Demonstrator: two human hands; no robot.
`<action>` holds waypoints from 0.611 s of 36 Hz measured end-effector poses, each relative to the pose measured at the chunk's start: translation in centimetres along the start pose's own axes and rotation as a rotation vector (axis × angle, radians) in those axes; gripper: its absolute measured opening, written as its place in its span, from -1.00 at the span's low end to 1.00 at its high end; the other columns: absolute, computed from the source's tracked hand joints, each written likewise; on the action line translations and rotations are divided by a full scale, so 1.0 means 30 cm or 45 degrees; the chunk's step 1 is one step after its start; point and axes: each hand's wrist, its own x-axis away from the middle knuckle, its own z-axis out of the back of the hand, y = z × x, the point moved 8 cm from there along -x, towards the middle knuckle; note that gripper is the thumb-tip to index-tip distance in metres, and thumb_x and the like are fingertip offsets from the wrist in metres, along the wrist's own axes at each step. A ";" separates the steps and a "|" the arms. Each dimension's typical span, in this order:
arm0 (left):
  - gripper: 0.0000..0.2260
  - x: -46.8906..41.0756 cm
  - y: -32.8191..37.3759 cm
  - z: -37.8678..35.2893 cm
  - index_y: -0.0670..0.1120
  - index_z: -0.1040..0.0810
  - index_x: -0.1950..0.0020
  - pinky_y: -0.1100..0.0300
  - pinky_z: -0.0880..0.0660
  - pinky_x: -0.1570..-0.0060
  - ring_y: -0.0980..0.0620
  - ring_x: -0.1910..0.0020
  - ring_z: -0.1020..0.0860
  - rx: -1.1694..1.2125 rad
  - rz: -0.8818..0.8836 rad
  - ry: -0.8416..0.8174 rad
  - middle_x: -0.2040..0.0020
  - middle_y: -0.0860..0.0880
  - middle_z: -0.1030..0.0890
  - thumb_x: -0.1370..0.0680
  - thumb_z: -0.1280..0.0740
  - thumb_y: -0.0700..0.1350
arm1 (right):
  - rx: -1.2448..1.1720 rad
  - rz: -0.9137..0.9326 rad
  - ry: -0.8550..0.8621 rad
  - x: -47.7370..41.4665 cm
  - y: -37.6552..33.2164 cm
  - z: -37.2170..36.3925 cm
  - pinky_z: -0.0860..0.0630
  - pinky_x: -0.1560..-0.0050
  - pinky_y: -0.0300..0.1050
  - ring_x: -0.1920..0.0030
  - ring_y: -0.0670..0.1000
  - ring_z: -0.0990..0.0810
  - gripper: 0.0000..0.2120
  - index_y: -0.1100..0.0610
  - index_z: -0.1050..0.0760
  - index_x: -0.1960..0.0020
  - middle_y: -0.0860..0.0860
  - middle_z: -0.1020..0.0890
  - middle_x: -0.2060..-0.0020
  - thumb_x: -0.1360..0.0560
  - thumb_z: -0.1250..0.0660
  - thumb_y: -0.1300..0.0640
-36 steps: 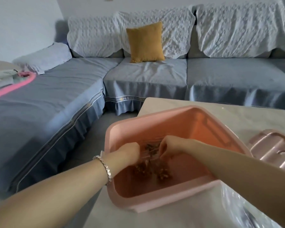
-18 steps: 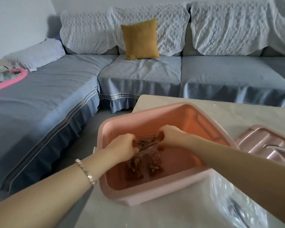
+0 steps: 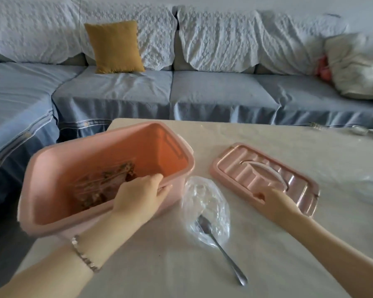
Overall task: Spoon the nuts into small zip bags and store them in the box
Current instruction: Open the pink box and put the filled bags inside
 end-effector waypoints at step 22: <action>-0.62 -0.001 0.010 -0.002 -0.04 -0.49 0.36 0.33 -0.13 0.52 -0.07 0.55 -0.53 -0.102 -0.096 0.215 0.54 0.01 -0.51 -0.47 -0.08 0.17 | -0.017 -0.237 0.233 -0.071 0.246 -0.126 -0.33 -0.15 -0.06 -0.21 0.15 -0.37 -0.72 0.19 -0.54 -0.11 0.13 -0.52 -0.08 -0.48 -0.32 0.06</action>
